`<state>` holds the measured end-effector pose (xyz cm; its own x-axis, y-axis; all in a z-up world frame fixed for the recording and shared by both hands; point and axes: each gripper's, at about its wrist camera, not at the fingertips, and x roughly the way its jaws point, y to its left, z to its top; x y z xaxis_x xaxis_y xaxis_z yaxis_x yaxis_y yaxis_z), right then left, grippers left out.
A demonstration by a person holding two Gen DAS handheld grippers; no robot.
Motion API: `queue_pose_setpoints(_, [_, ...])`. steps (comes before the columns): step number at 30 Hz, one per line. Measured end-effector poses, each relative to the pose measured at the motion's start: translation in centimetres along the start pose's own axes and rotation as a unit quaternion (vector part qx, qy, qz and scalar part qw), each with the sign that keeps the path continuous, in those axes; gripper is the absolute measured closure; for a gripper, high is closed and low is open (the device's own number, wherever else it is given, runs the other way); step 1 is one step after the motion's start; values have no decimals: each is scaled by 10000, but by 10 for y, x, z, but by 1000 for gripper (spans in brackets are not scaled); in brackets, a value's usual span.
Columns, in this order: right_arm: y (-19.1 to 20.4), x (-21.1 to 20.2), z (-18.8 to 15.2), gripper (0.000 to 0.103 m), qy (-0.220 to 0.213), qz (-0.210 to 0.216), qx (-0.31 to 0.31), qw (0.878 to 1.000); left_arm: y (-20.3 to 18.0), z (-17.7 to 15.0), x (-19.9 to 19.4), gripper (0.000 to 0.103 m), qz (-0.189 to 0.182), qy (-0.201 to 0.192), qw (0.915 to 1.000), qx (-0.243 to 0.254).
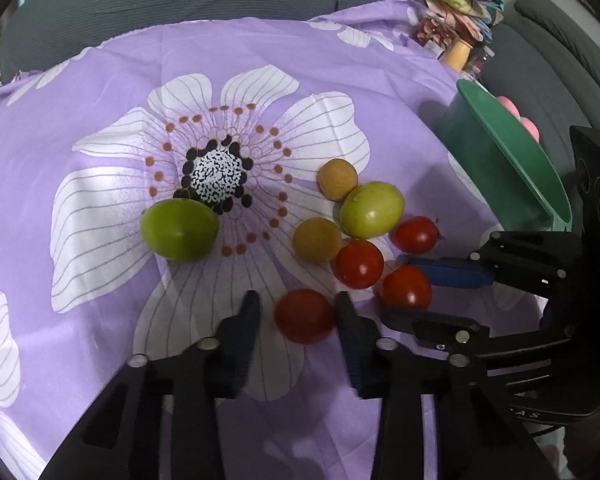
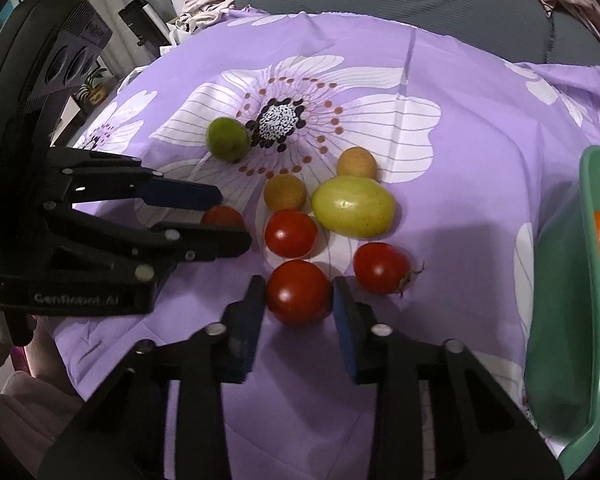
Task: Organize fruits
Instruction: 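Carry both red tomatoes over the green bowl and open both grippers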
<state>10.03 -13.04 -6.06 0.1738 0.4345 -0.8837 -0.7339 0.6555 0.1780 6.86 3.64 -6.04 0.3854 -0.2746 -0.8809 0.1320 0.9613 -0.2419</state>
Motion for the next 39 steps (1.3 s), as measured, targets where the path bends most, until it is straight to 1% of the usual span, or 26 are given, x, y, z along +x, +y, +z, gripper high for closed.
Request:
queue_pose_setpoints(3, [-1,0,0,71,-16,23,-12,10000,-1,0,0,72,-36,8,10000,0])
queue_pose_setpoints(10, [-2,-2,-4,72,-77,60,62,9999,-3,-1,-4,72,-55,0,10000,0])
queue_pose_setpoints(14, [-3,-11,-7,72,-230,75,196,9995,-7,-4,-10,72,-93,-21,10000,26])
queue_pose_setpoints(20, [-9,-38,-15,72,-634,60,502,9967,-18,-2,-21,72,-241,-92,9996,93])
queue_pose_setpoints(26, [-21,-77,-23,72,-1195,-60,694,9904,-41,15,-34,72,-366,-267,9985,305])
queue_pose_setpoints(32, [-44,-116,-34,72,-1730,-280,936,9801,-76,39,-42,72,-480,-440,9957,658])
queue_pose_setpoints(39, [-79,-150,-52,72,-2173,-569,1306,9656,-125,72,-42,72,-643,-635,9896,1116])
